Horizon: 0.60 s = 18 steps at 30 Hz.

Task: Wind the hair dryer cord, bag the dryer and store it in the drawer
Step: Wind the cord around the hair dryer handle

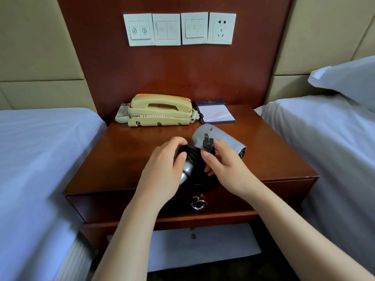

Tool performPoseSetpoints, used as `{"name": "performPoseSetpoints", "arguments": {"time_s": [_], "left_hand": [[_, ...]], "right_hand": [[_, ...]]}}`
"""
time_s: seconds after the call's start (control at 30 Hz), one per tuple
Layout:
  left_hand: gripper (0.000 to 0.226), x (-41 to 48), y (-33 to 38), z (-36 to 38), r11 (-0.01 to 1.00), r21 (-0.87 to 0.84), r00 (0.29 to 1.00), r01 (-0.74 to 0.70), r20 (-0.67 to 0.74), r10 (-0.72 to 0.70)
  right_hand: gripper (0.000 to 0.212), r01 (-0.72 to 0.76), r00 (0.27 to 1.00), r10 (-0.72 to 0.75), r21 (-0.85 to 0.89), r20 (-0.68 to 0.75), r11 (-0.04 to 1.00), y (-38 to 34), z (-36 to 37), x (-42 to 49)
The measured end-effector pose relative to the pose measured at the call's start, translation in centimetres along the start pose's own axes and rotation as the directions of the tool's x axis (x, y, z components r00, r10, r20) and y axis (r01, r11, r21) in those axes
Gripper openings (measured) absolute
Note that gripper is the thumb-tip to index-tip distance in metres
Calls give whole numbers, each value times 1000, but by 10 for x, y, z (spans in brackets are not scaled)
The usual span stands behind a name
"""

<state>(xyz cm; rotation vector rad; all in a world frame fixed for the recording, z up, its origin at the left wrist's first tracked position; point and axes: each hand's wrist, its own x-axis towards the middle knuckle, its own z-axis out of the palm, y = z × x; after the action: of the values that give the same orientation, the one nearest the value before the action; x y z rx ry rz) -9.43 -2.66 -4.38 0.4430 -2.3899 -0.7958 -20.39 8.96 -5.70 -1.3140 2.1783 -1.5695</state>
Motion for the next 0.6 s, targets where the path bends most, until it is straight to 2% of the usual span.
{"name": "performPoseSetpoints", "arguments": {"time_s": [0.07, 0.13, 0.23, 0.3, 0.37, 0.47, 0.6], "left_hand": [[16, 3, 2, -3, 997, -66, 997, -46, 62, 51], [9, 7, 3, -3, 996, -49, 994, -81, 71, 84], [6, 13, 5, 1, 996, -21, 995, -81, 60, 82], [10, 18, 7, 6, 998, 17, 996, -68, 59, 67], [13, 23, 7, 8, 998, 46, 998, -30, 53, 27], [15, 29, 4, 8, 991, -88, 994, 103, 53, -98], [25, 35, 0, 14, 942, -224, 969, 248, 50, -243]], "right_hand": [[16, 20, 1000, -20, -12, -23, 1000, 0, -2, -3], [15, 34, 997, -36, -20, -71, 999, 2, 0, -7], [34, 43, 983, -34, 44, -181, 998, 7, 6, -14], [35, 77, 965, -53, 86, -257, 993, 9, 7, -18], [33, 128, 951, -104, 65, -290, 990, 12, 8, -21], [39, 181, 946, -164, 37, -280, 983, 13, 12, -25], [39, 171, 955, -144, 88, -260, 981, 12, 13, -26]]}}
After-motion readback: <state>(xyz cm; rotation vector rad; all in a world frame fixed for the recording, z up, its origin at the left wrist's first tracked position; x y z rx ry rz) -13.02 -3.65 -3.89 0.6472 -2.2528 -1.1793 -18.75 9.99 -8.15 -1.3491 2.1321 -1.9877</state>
